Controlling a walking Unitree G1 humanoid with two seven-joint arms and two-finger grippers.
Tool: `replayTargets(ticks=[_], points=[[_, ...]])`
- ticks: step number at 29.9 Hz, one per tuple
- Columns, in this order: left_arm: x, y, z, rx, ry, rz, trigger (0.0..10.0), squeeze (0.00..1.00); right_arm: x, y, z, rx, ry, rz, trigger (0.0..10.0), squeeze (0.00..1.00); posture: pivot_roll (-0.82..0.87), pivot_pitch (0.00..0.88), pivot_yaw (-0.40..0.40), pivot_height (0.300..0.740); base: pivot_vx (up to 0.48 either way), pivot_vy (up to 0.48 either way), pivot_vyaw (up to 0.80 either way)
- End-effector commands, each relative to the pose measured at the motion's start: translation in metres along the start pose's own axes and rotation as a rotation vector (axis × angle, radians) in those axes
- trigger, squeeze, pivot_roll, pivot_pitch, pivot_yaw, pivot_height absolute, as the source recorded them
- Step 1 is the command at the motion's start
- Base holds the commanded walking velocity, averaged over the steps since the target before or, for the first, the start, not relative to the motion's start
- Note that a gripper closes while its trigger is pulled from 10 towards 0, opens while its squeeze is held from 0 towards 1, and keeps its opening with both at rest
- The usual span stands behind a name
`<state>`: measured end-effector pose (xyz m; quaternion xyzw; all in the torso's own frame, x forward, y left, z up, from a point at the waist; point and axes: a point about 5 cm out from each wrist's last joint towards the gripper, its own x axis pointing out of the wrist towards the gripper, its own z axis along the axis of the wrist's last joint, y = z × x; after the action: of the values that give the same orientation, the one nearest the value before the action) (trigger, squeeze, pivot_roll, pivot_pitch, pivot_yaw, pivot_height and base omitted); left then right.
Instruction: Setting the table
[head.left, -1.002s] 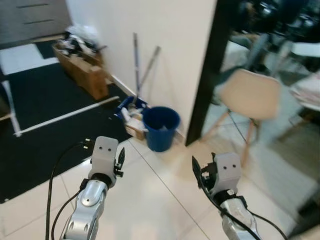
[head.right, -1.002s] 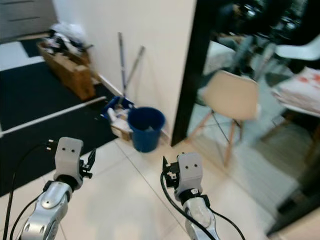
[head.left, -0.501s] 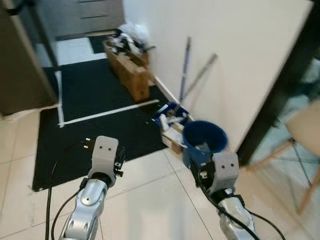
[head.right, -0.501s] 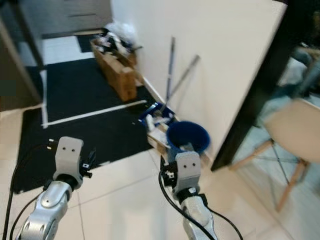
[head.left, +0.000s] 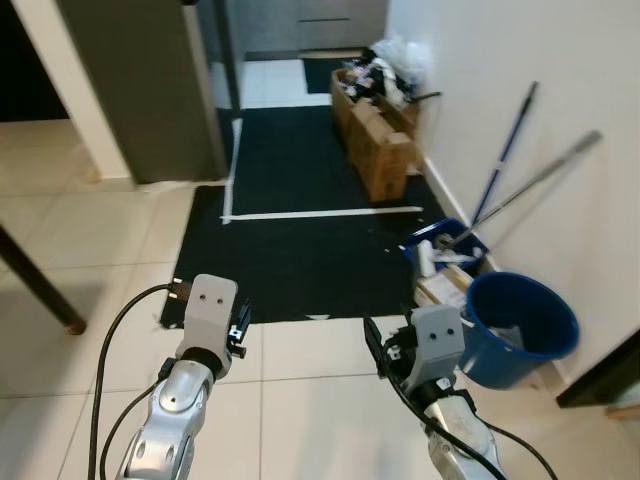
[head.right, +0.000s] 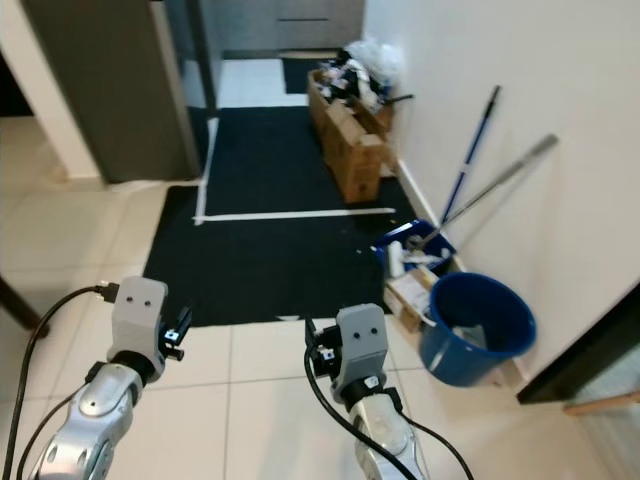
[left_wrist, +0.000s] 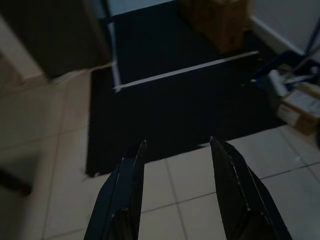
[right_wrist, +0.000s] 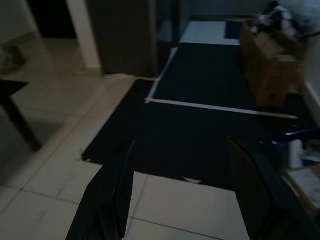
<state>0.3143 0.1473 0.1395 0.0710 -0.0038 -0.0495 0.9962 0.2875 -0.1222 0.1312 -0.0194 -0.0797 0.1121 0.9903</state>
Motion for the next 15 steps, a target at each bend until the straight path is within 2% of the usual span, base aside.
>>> replayTargets(ticks=[1,15], points=[[-0.0026,-0.0006,-0.0054,-0.004,0.030,-0.009,10.0,0.00,-0.0031,-0.0010,-0.0035,0.010,0.013,-0.004,10.0,0.00,0.04,0.115,0.092,0.740,0.000,0.000,0.80],[-0.0015,-0.0041,-0.0035,0.011,0.042,-0.036,10.0,0.00,-0.0027,-0.0012,-0.0036,0.012,0.012,-0.012,10.0,0.00,0.04,0.110,0.097,0.740,0.000,0.000,0.80]])
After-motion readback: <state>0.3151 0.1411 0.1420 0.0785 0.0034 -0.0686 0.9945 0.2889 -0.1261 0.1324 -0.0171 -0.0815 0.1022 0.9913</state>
